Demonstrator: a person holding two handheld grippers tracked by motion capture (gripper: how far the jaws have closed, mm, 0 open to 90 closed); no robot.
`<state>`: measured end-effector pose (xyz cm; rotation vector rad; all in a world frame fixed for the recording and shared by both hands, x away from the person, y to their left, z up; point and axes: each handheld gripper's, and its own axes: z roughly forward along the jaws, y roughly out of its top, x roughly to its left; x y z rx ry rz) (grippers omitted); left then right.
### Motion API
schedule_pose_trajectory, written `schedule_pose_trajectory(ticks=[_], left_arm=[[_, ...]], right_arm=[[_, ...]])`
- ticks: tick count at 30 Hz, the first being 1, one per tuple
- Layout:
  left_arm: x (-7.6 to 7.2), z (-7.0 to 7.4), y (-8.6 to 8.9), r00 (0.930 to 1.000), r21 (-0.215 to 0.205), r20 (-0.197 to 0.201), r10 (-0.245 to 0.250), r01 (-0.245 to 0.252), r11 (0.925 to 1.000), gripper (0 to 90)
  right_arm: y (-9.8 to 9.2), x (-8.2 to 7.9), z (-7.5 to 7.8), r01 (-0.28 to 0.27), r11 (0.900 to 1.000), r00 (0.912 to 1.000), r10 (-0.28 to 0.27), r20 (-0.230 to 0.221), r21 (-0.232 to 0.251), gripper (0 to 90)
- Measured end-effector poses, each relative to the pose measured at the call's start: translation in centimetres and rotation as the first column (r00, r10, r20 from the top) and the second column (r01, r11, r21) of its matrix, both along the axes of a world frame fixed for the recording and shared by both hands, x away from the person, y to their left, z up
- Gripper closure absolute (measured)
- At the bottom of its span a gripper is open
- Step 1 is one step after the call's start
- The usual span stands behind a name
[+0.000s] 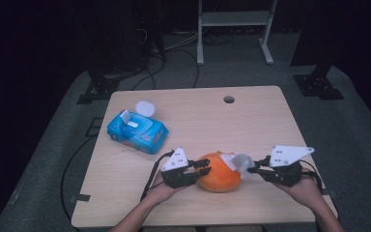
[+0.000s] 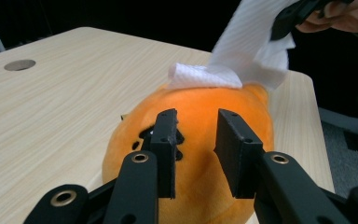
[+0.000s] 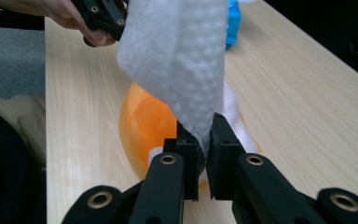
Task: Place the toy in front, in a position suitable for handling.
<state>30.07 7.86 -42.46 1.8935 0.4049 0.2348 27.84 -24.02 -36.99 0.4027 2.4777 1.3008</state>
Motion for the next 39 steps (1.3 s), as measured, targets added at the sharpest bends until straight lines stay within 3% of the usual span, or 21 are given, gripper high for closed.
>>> schedule_pose_trajectory(ticks=[5, 7, 11, 13, 16, 20, 23, 26, 28, 32, 36, 39], left_arm=[[0.0, -0.1, 0.0, 1.0, 0.002, 0.003, -0.003, 0.003, 1.0, 66.4], [0.0, -0.2, -0.1, 1.0, 0.004, 0.001, -0.006, 0.006, 1.0, 66.1], [-0.1, -0.3, -0.1, 1.0, 0.002, -0.001, -0.007, 0.007, 1.0, 65.6], [0.0, -0.3, -0.2, 0.9999, 0.005, 0.001, -0.011, 0.011, 0.9999, 65.2], [-0.1, -0.2, -0.4, 0.9997, 0.015, 0.018, -0.018, 0.018, 0.9997, 63.5], [0.1, 0.5, -0.3, 0.9982, 0.024, 0.059, -0.011, 0.01, 0.9997, 54.5], [0.7, 0.2, -0.3, 0.9991, 0.032, 0.039, -0.016, 0.014, 0.9994, 48.1], [0.9, -0.4, -0.4, 0.9996, 0.056, 0.026, -0.015, 0.014, 0.9984, 47.4], [0.9, -0.7, -0.3, 0.9998, 0.055, 0.011, -0.015, 0.014, 0.9984, 49.4], [1.1, -0.9, -0.2, 0.9999, 0.058, 0.0, -0.013, 0.013, 0.9982, 50.6], [1.0, -0.9, -0.3, 0.9998, 0.056, 0.0, -0.018, 0.018, 0.9983, 50.7], [1.0, -1.0, -0.4, 0.9998, 0.051, -0.009, -0.02, 0.021, 0.9985, 50.8]], right_arm=[[2.1, 1.1, -0.9, -0.022, 1.0, 0.9996, 0.022, -0.019, -0.007, 79.3], [3.1, 1.6, -1.3, -0.015, 1.0, 0.9997, 0.015, -0.02, -0.004, 73.6], [3.4, 1.8, -1.6, -0.005, 1.0, 0.9996, 0.005, -0.027, 0.006, 69.3], [3.5, 1.9, -2.0, 0.007, 1.0, 0.9991, -0.007, -0.042, 0.019, 62.5], [3.7, 2.1, -2.5, 0.008, 1.0, 0.9982, -0.006, -0.06, 0.029, 62.7], [4.2, 2.4, -3.4, 0.004, 0.999, 0.9955, 0.0, -0.094, 0.041, 65.4], [4.6, 2.6, -3.5, 0.0, 0.999, 0.9944, 0.006, -0.106, 0.052, 68.3], [4.8, 2.8, -3.5, -0.012, 0.998, 0.9917, 0.02, -0.127, 0.062, 73.7], [4.5, 3.2, -3.5, -0.018, 0.996, 0.9833, 0.033, -0.179, 0.085, 81.2], [3.6, 3.3, -3.5, -0.001, 0.997, 0.9785, 0.018, -0.205, 0.082, 83.1], [1.5, 2.7, -3.5, 0.042, 0.999, 0.9767, -0.035, -0.212, 0.029, 83.5], [0.4, 2.4, -3.4, 0.08, 0.997, 0.9785, -0.083, -0.189, -0.023, 83.5]])
